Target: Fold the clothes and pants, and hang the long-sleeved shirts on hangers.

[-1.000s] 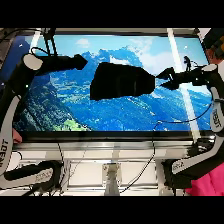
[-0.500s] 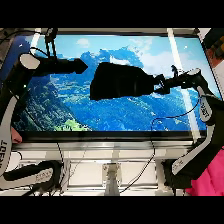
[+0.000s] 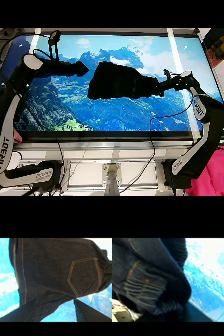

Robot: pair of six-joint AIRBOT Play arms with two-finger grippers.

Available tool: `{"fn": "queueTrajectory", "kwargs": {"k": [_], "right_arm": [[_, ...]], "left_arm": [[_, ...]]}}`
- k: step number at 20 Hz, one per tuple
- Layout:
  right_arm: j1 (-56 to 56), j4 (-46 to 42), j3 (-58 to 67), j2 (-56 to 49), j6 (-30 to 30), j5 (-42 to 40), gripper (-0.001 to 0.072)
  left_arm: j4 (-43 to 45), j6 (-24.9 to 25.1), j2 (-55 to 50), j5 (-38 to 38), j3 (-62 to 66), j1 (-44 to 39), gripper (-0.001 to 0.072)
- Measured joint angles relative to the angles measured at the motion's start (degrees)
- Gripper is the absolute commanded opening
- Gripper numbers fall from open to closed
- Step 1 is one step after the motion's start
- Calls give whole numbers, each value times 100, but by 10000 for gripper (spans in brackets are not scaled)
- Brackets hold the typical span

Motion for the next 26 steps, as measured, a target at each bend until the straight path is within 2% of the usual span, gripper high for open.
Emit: {"fn": "queueTrajectory", "kwargs": {"k": [4,6,8,10,12,13,17,21,25,26], "right_arm": [[-122,33,2,74,-26,46,18],[-361,-26,2,243,-26,76,18],[-750,-208,0,498,13,129,18],[-1276,-546,0,820,122,234,17],[-1893,-1021,-52,1196,199,450,17],[-2234,-1294,-160,1419,240,566,17],[-3744,-2140,-1329,2562,221,540,17],[-5504,-2457,-2677,3694,-96,81,17],[-7044,-2614,-3147,4391,-177,-310,28],[-7346,-2634,-3200,4494,-136,-402,136]], "left_arm": [[0,-2,-28,-4,0,31,534],[0,-2,-35,0,0,105,432],[0,-2,-35,4,0,243,391],[2,-7,-11,0,0,404,139],[4,-7,39,-44,0,566,89],[2,-11,83,-83,0,643,13],[286,-11,275,-654,2,817,12],[960,-186,378,-1825,0,857,13],[1364,-426,407,-2796,0,861,14],[1412,-476,407,-2935,0,861,14]]}}
